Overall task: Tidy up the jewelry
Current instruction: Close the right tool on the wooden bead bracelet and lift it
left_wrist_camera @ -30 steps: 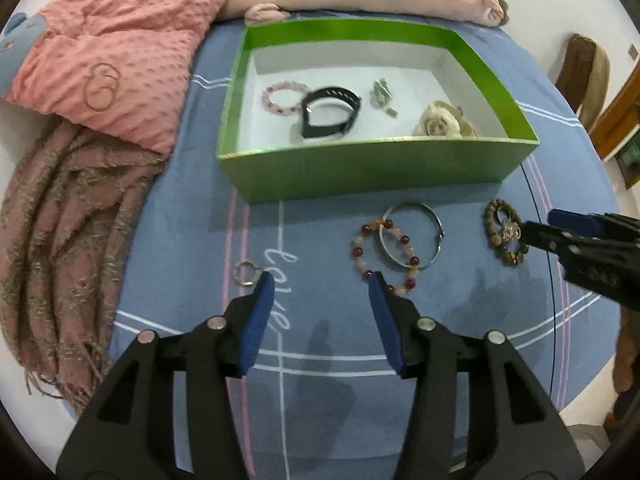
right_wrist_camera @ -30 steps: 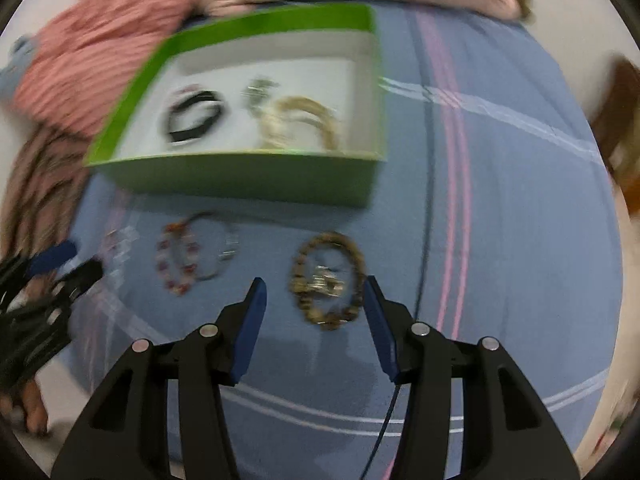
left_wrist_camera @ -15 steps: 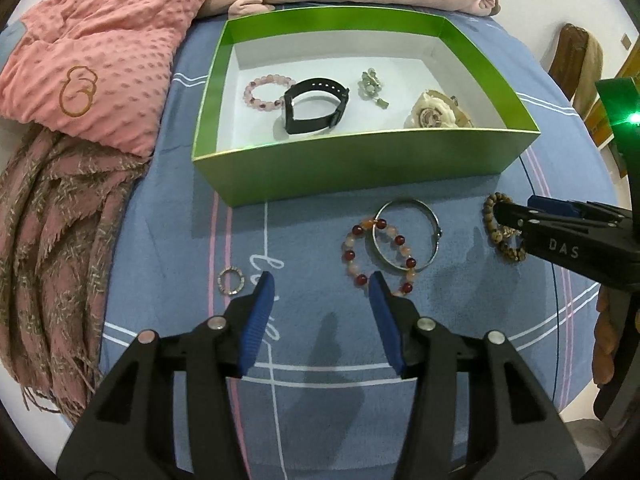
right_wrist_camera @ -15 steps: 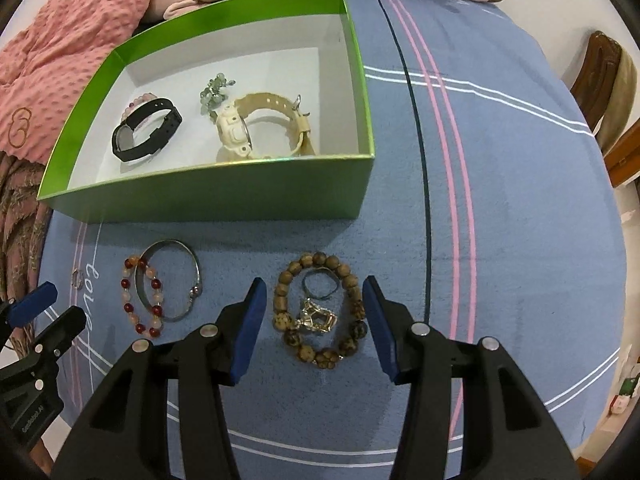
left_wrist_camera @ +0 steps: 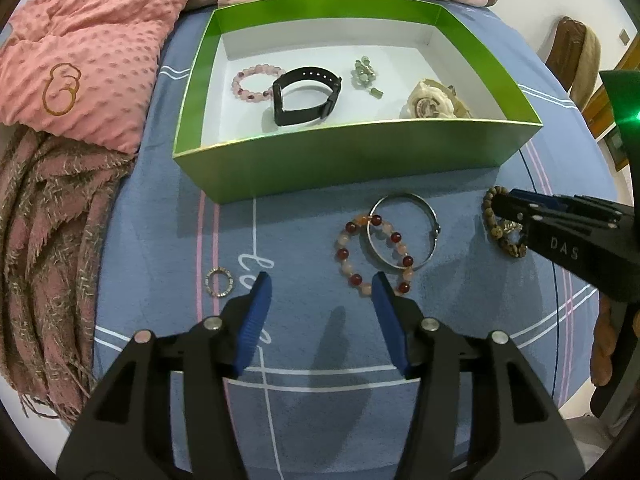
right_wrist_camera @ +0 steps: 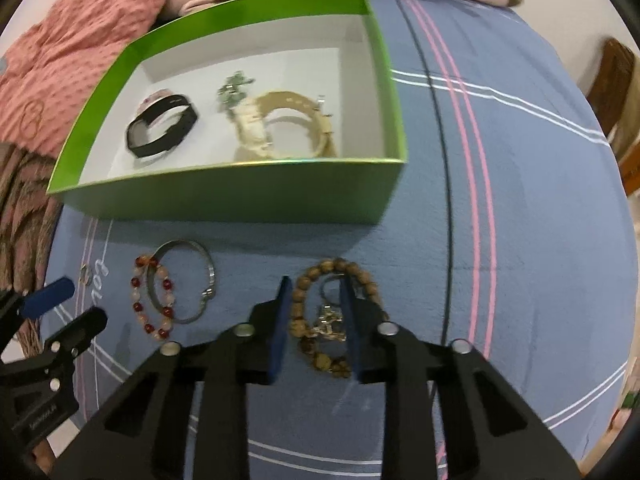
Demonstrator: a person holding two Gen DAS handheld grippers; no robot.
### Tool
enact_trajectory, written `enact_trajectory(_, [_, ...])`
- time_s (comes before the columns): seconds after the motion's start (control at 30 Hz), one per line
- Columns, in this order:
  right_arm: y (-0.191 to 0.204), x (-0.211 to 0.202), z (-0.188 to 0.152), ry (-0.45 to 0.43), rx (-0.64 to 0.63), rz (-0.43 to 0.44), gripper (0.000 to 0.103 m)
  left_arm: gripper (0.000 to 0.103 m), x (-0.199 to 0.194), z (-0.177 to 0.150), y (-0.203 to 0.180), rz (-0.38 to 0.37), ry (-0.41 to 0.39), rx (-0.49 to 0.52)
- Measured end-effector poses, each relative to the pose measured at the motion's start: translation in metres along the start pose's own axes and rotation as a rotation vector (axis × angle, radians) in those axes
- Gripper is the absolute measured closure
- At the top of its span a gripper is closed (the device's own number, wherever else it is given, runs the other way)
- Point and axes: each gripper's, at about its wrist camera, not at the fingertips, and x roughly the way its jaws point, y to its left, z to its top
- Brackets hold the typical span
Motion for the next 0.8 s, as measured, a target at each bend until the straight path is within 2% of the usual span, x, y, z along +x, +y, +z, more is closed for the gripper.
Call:
enact_trajectory(0.07, [0.005, -0.001, -0.002, 0.003, -0.013, 0.008, 0.09, 0.046, 0.001, 0.001, 0.004, -0.002, 0.004, -0.009])
enact_trajectory(0.23, [0.001, -0.004, -0.006, -0.002, 0.011, 0.032, 0.09, 0.046, -0.002, 0.001, 0.009, 0.02, 0.006, -0.022])
enact_trajectory(0.4, [-0.011, -0.008, -0.005, 0.009, 0.054, 0.031, 0.089, 0.046, -0.007, -0.003, -0.002, 0.016, -0.004, 0.005])
enact_trajectory(0.47, [-0.013, -0.009, -0.004, 0.006, 0.06, 0.013, 0.076, 0.043, -0.008, -0.004, -0.007, 0.012, -0.01, 0.018])
enact_trajectory(0.53, [-0.014, -0.01, -0.002, 0.002, 0.056, -0.004, 0.068, 0.041, -0.009, -0.004, -0.009, 0.008, -0.014, 0.025])
enact_trajectory(0.8, [-0.021, -0.014, -0.004, -0.006, 0.046, -0.025, 0.068, 0.041, -0.004, -0.001, 0.008, -0.045, -0.013, -0.021])
